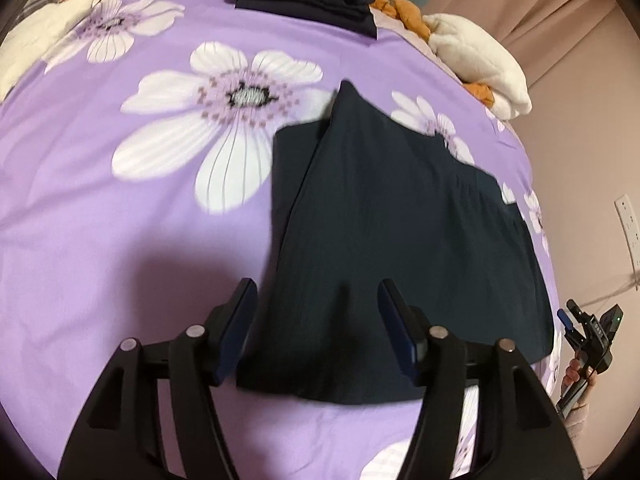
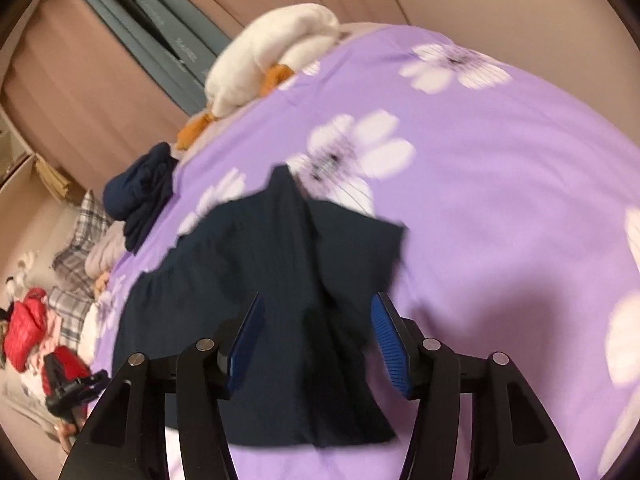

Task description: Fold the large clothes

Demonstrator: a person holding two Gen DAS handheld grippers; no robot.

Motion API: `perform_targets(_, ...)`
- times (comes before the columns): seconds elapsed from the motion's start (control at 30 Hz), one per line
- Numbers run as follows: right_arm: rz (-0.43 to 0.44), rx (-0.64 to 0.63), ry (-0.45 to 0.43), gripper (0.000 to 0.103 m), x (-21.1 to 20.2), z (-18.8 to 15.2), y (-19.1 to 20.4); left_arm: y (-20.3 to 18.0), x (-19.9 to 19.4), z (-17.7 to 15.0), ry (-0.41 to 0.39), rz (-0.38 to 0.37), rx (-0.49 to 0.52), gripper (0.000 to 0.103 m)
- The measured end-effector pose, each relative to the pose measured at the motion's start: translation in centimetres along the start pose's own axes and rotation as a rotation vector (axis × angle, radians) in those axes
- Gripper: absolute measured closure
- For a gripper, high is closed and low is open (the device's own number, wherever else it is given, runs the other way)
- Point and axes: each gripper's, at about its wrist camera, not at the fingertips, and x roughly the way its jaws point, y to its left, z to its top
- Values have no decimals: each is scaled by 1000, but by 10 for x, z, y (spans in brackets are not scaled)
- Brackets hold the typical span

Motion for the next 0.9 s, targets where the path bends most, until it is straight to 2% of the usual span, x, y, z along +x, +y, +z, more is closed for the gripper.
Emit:
perform_targets(0.1, -30, -19, 45, 46, 42, 24, 14, -11, 11, 17, -10, -25, -15, 37)
perform_targets(0.2, -39, -12, 96, 46, 84, 47, 24, -22, 26, 32, -15, -49, -31, 29)
perform_targets(0.33, -109, -43, 128, 45, 124, 73, 31, -34, 46, 49, -1, -44, -18, 29)
perform_targets(0.43, -97, -13, 139, 43, 145, 84, 27, -40, 57, 58, 11, -37, -8, 29)
perform_targets(0.5, -27, -14, 153, 43, 152, 84, 28, -44, 61, 61, 18, -27, 8, 29)
perform_targets(0.57, -18, -61, 153, 61, 154, 82, 35, -46, 65, 62, 24, -18, 24, 29)
perform_targets(0.6, -48, -95, 148, 81, 153, 79, 39, -46, 67, 62, 26, -14, 30, 29)
perform_targets(0.63, -61, -115, 147, 91, 153, 78, 41, -46, 67, 62, 27, -10, 33, 29)
perform_targets(0.67, -60, -137, 143, 94, 152, 77, 43, -46, 68, 62, 27, -9, 35, 29)
perform_targets(0.77, -131, -188, 69, 99, 138, 77, 50, -49, 67, 63, 23, -15, 37, 29)
perform_targets(0.83, -143, -134, 7, 100, 123, 86, 42, -53, 67, 65, 21, -28, 44, 29)
perform_targets(0.9, -172, -100, 15, 100, 120, 92, 31, -60, 69, 67, 22, -24, 68, 29)
